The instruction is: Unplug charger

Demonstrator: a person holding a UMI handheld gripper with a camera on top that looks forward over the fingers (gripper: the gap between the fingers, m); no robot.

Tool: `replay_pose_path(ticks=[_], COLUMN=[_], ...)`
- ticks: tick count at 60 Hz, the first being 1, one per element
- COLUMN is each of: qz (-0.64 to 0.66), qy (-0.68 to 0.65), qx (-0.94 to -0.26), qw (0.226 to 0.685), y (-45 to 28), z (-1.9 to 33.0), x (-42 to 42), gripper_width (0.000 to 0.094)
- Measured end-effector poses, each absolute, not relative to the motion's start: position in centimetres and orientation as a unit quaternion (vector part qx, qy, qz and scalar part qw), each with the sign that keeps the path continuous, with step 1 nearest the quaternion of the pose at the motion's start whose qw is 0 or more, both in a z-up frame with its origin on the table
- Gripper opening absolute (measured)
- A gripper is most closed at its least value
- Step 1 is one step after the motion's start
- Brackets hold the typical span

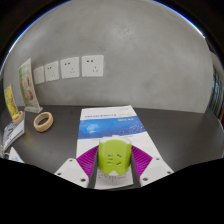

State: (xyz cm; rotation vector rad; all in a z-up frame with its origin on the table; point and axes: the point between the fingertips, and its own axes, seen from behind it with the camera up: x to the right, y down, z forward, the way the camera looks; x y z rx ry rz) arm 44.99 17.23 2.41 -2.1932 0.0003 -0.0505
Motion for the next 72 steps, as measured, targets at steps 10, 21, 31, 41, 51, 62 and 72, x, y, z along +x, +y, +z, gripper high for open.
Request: replay_pose_path(ticks=[10, 21, 31, 41, 51, 62, 72], qz=[0.007, 0.003, -0.035, -0.042, -0.065, -0.047, -0.026], qy=[0.023, 0.052, 0.066, 0.08, 0.073, 0.064, 0.051], qx=[-0.885, -0.872, -0.856, -0.846, -0.852, -0.851, -0.846], qw=[0.465, 0.487, 0.511, 0.525, 0.515, 0.519, 0.53], y=[17.4, 14.3, 7.5, -1.5, -9.9, -16.1, -19.6], z=[2.2, 4.8, 8.0, 10.1, 9.4, 10.4, 11.1], x=[44.5, 44.1, 41.8, 36.4, 30.5, 25.9, 26.2], gripper_width=[0.0803, 0.0837, 0.0836, 0.0834, 0.0842, 0.0841, 0.0839])
